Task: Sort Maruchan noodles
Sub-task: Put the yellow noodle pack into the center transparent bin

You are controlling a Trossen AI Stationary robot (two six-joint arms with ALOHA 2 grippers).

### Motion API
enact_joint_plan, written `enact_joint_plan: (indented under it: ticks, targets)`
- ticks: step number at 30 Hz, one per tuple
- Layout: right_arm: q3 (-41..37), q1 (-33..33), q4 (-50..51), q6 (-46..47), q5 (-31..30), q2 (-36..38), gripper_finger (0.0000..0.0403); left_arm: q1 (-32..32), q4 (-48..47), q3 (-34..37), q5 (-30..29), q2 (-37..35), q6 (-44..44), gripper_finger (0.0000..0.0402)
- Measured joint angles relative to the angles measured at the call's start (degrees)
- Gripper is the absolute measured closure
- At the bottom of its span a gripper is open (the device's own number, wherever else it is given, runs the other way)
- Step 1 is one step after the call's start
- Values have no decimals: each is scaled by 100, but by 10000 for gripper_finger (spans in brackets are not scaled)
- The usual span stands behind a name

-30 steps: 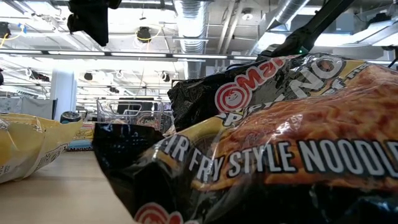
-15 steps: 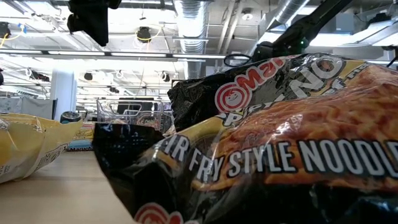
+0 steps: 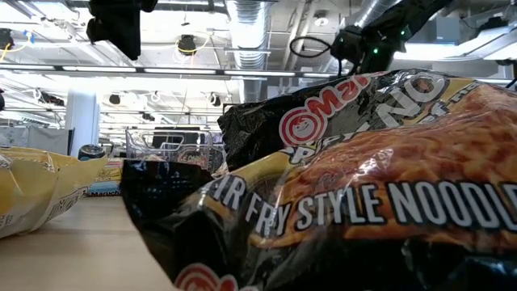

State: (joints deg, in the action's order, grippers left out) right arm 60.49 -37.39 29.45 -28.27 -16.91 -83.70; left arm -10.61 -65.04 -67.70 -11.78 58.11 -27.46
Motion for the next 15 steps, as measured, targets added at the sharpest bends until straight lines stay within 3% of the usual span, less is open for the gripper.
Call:
enact_joint_plan:
  ticks: [5,15]
  targets:
    - [0,225,22,192,2,210,260,2,-1,0,223,0,-88,340]
    - [-2,491,75,611,4,315,260,0,1,0,208,1,609,340]
